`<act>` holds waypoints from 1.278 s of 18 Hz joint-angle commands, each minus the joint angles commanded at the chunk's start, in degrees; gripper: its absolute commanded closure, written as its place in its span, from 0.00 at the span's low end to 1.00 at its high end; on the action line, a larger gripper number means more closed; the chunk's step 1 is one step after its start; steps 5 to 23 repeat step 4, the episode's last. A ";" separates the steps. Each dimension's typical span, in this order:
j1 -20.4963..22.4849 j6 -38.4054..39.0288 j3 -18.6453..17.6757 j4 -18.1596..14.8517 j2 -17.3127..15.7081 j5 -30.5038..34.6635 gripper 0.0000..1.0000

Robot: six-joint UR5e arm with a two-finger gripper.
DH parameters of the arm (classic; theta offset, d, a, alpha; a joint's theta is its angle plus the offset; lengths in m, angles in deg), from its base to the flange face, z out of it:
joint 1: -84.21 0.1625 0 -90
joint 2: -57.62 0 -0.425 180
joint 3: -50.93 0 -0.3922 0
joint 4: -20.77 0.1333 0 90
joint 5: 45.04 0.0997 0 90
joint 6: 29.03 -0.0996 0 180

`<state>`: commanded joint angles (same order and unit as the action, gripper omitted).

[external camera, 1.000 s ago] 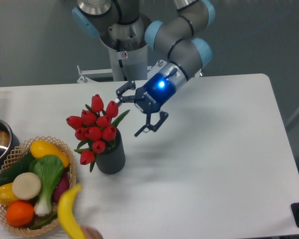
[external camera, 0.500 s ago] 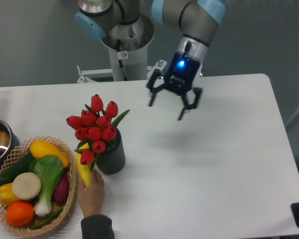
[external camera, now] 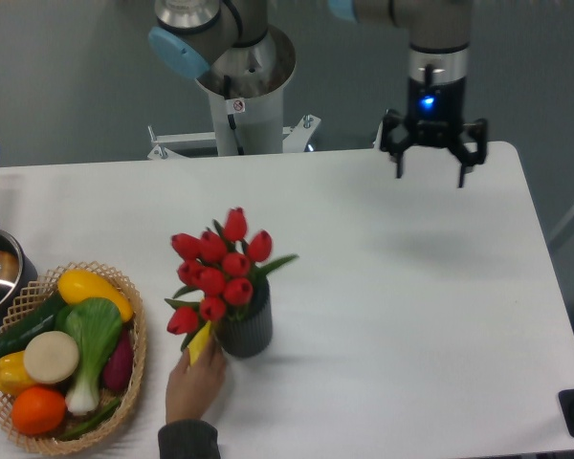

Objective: Insert the flowers into the vase

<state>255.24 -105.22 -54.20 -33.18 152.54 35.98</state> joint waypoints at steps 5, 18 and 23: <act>0.09 -6.23 5.71 -4.13 4.22 6.60 0.00; 0.09 -6.23 5.71 -4.13 4.22 6.60 0.00; 0.09 -6.23 5.71 -4.13 4.22 6.60 0.00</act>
